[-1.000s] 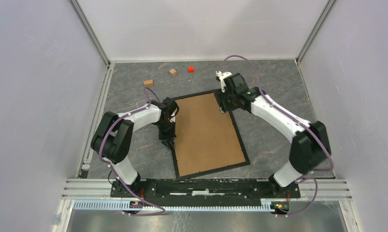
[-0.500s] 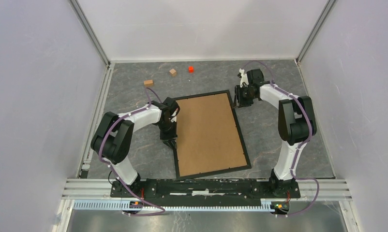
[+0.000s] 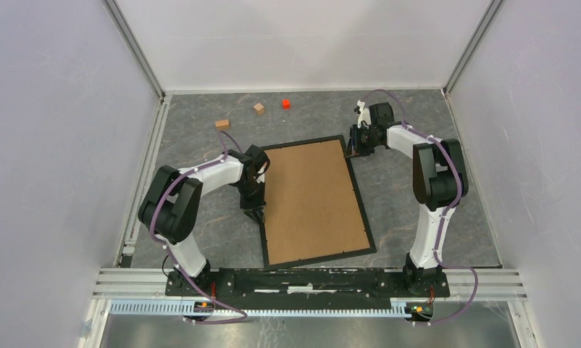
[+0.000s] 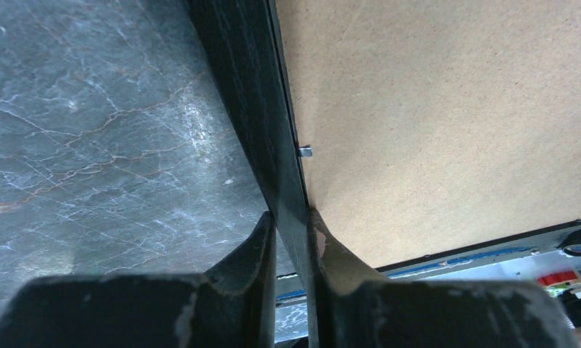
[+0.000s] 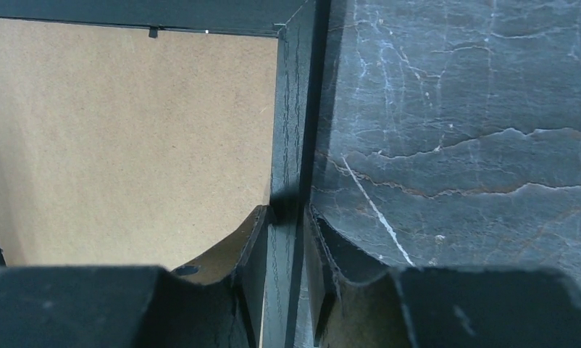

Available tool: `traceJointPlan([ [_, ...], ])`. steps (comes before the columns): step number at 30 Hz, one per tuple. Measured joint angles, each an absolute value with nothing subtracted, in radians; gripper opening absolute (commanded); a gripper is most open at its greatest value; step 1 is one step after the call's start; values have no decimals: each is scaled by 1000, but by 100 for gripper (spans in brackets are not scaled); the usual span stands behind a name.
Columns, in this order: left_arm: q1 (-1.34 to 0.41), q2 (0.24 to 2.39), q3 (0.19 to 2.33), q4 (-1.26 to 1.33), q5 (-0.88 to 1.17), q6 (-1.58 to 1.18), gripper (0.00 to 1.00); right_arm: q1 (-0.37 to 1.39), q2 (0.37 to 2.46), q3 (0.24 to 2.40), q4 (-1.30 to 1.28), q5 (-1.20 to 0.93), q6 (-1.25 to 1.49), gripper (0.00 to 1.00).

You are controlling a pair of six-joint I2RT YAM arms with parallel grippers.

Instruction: Put the photo into the frame

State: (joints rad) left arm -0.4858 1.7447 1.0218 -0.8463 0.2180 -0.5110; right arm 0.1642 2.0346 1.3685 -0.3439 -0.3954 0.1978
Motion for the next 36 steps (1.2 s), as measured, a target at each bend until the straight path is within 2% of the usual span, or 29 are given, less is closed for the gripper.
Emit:
traceJointPlan([
  [13,-485,1747,1024,-849,220,-511,2,192,2025,1350,-330,-326,217,27],
  [18,-485,1747,1024,-849,220,-511,2,270,1993,1317,-307,-121,241,27],
  [22,-485,1747,1024,-849,220,-511,2,375,2030,1377,-364,131,244,29],
  [24,-486,1747,1025,-847,223,-511,2,424,2063,1430,-391,277,234,31],
  [29,-486,1745,1023,-844,223,-511,2,502,2081,1449,-401,448,211,38],
  [32,-486,1742,1021,-842,224,-511,2,489,2072,1470,-418,431,198,43],
  [36,-485,1739,1017,-837,227,-516,2,427,2057,1523,-511,234,198,54],
])
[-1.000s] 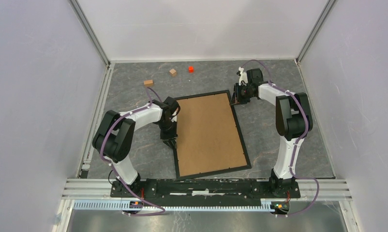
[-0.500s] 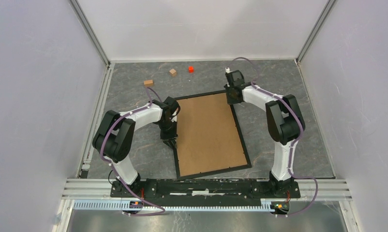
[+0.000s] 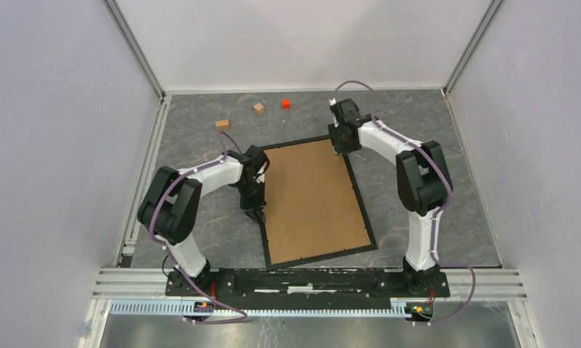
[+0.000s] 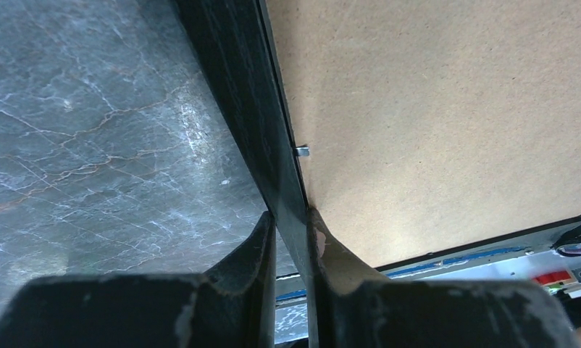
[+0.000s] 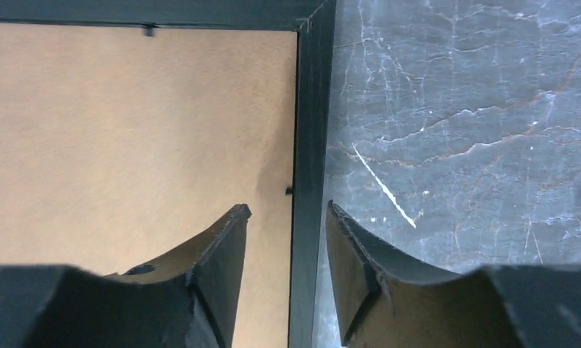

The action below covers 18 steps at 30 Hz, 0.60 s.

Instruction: Put the photo into the frame

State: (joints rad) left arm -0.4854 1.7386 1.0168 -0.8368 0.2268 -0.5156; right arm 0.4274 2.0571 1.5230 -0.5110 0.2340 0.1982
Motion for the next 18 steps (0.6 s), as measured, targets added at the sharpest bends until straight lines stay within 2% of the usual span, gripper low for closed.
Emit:
traceJointPlan([
  [3,-485,1732,1010,-830,226,-528,2,387,1982,1537,-557,96,198,61],
  [6,-484,1729,1007,-826,227,-534,2,362,1819,1506,-540,5,190,63],
  [10,-484,1733,1010,-828,228,-534,2,377,1536,1289,-462,-94,171,64],
  [14,-472,1761,1037,-858,241,-534,3,423,1397,1002,-440,-140,154,67],
  [16,-464,1774,1052,-875,247,-535,9,441,1377,875,-455,-142,150,68],
  [18,-460,1777,1062,-879,240,-534,25,459,1347,773,-505,-142,148,68],
])
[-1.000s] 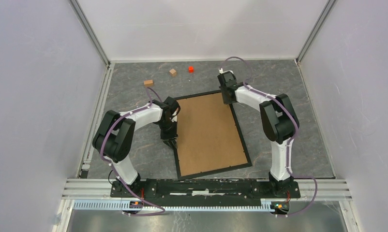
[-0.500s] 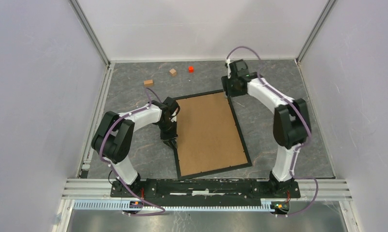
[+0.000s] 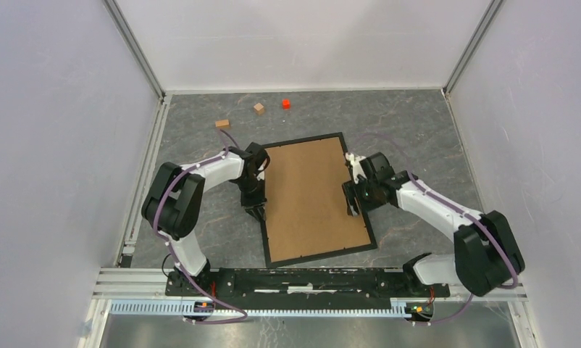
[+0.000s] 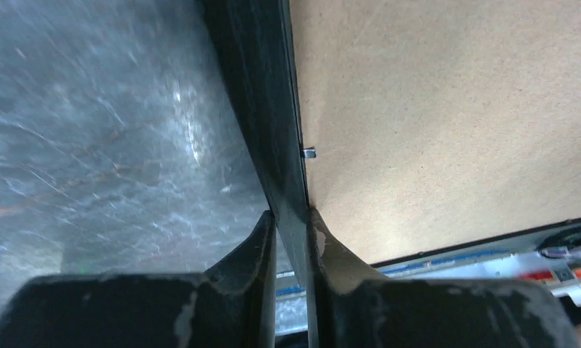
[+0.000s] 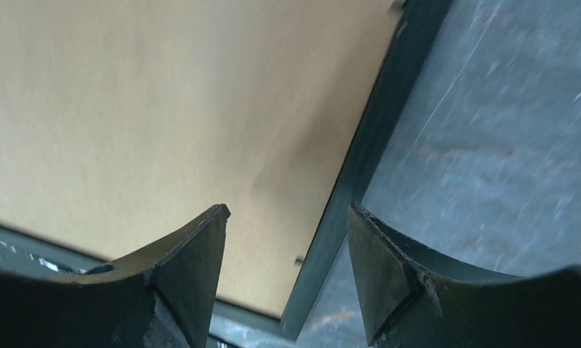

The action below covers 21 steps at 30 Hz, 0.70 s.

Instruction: Put the photo into the frame

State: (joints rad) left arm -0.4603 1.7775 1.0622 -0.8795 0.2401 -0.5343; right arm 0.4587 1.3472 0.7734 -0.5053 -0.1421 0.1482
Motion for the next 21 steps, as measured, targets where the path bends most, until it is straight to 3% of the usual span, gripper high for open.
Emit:
traceJointPlan([
  [7,-456,1626,1023,-710,144,-533,74,546,1155,710,-558,-111,154,67],
  [10,-456,1439,949,-674,153,-532,85,546,1136,709,-568,-16,203,67],
  [13,-472,1275,898,-667,184,-532,93,536,1142,700,-583,70,246,63],
  [15,-497,1171,866,-665,214,-532,97,514,1139,685,-584,93,262,53],
  [21,-700,988,781,-609,255,-573,100,340,1098,585,-525,47,256,44],
])
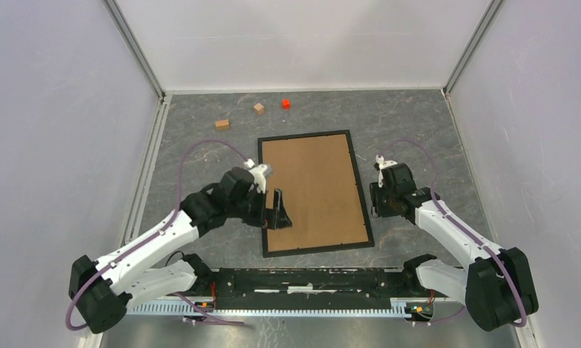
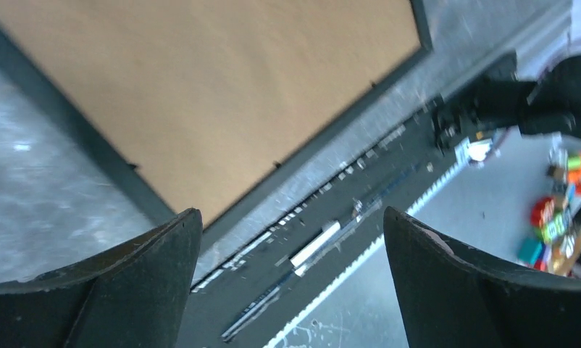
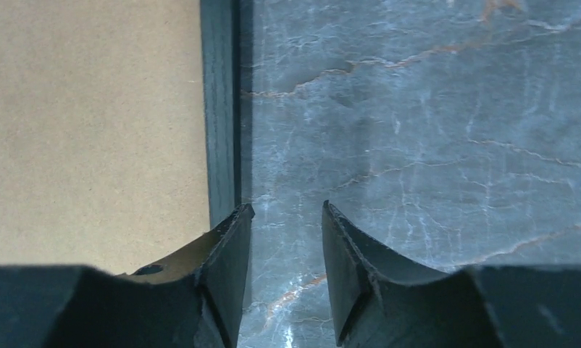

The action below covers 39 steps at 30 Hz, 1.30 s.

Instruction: Put the photo into the frame

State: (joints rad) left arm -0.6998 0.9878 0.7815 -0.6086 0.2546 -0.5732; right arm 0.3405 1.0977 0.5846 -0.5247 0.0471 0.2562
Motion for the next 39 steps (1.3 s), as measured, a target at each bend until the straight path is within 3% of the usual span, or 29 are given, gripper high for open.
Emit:
traceJointPlan([
  [6,-939,984,664,-453,230,-664,100,337,1107,552,-462,-19,230,42],
  [16,-1206,1232,709,-326,90,-681,100,336,1108,470,-327,-115,256,36],
  [28,-1336,1343,791,-300,-35,-649,100,326,1124,397,-149,-157,350,20],
  [33,-1362,1387,842,-311,-96,-605,100,326,1118,389,-136,-155,359,0],
  [39,-1399,1505,966,-348,-199,-532,100,326,1110,410,-195,-161,360,0],
])
